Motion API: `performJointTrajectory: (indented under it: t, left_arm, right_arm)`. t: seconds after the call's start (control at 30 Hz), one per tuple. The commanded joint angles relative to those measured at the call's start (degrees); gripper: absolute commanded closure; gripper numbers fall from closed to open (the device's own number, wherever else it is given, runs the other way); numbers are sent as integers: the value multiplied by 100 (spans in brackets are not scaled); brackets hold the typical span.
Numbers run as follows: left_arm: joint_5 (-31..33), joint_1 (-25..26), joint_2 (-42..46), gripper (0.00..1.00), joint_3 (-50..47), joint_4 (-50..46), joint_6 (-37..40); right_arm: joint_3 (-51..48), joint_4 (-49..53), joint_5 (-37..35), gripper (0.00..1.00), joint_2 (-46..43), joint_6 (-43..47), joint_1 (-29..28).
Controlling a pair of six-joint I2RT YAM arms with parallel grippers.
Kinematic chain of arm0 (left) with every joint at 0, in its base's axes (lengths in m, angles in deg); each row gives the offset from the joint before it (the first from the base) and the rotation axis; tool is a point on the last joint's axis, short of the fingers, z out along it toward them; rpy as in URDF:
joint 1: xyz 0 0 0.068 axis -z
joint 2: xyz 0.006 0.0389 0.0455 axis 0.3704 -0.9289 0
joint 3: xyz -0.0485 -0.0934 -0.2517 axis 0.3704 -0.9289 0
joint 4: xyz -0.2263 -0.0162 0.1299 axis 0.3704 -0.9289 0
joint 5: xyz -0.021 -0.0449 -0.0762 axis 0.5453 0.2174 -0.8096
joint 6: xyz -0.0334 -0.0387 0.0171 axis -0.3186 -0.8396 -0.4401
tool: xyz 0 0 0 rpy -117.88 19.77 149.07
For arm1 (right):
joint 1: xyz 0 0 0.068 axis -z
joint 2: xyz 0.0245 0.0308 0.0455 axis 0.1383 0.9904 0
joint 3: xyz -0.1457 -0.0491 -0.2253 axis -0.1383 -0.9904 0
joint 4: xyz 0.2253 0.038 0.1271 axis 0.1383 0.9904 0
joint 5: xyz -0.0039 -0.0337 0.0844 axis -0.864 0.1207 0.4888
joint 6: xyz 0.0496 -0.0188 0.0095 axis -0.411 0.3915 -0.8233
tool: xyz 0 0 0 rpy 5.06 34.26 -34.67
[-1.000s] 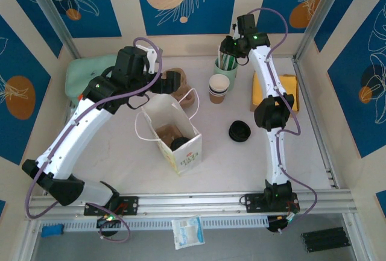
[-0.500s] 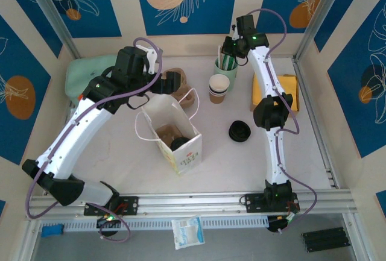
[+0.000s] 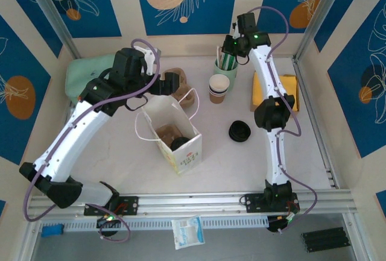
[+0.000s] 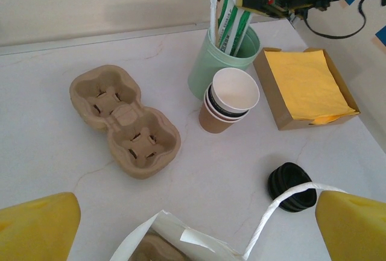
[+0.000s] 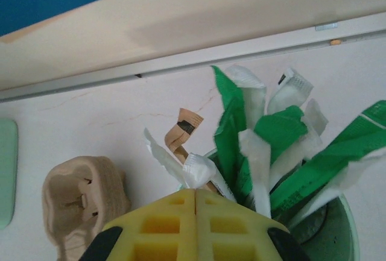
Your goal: Pack the takeout coffee
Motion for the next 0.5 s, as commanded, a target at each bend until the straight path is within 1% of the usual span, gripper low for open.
performJointTrajectory:
  t: [0.0, 0.13, 0.47]
  left_arm:
    - [-71, -74, 189, 1, -47, 65, -69]
    - [-62, -78, 228, 1, -76, 22, -69]
    - [-72, -72, 273, 1, -92, 5, -63]
  right_arm:
    - [-79, -8, -36, 100, -652, 116, -97]
    - [-91, 0, -141, 100, -860, 184, -153]
    - [-77, -37, -709, 100, -1330, 483, -285]
